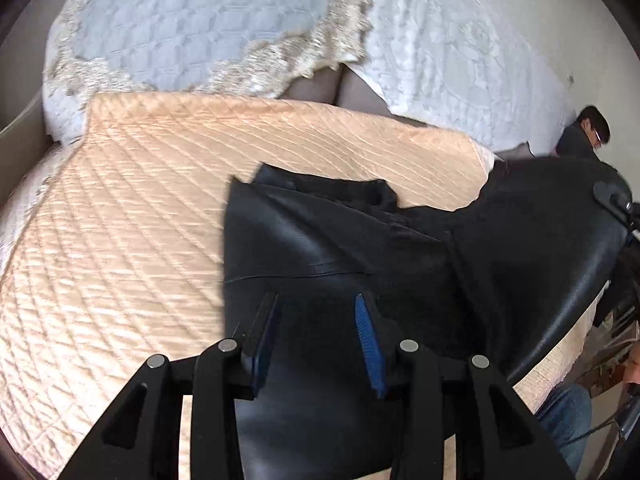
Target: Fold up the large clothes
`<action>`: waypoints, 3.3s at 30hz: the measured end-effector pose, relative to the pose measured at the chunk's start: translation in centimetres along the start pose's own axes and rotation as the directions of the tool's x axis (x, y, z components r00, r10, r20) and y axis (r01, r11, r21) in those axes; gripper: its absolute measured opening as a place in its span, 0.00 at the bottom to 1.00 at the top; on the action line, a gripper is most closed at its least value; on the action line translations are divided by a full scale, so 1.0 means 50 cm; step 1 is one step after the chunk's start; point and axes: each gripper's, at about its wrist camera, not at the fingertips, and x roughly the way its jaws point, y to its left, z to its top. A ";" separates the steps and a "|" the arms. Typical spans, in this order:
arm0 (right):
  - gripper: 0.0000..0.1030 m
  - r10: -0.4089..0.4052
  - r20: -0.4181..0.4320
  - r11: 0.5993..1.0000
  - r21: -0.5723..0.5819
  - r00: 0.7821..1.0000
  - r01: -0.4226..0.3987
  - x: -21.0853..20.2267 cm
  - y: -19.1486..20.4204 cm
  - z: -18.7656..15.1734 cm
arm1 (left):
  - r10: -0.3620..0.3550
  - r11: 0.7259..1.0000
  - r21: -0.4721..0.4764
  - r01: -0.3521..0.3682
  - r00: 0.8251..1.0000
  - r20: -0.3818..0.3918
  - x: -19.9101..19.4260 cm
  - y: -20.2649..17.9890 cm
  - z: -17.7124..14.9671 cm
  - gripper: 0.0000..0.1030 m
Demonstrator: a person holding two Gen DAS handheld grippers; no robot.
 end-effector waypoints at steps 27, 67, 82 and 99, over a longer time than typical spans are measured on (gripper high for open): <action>0.51 0.167 -0.247 0.961 -0.177 0.954 -0.214 0.094 0.138 -0.164 | -0.114 0.982 -0.142 0.121 0.992 0.062 -0.133 0.132 -0.022 0.50; 0.46 -0.095 -0.168 0.989 -0.128 0.981 0.074 0.134 -0.005 -0.148 | -0.113 0.992 0.058 0.108 0.989 0.096 -0.070 -0.067 0.108 0.29; 0.42 -0.092 -0.197 0.988 -0.139 0.976 0.065 0.312 -0.002 -0.086 | 0.005 0.991 -0.134 -0.001 0.999 0.033 0.178 0.088 0.060 0.07; 0.42 -0.118 -0.253 0.988 -0.124 0.960 0.088 0.337 -0.031 -0.101 | -0.086 0.975 -0.206 0.079 0.996 -0.024 0.187 0.110 0.072 0.05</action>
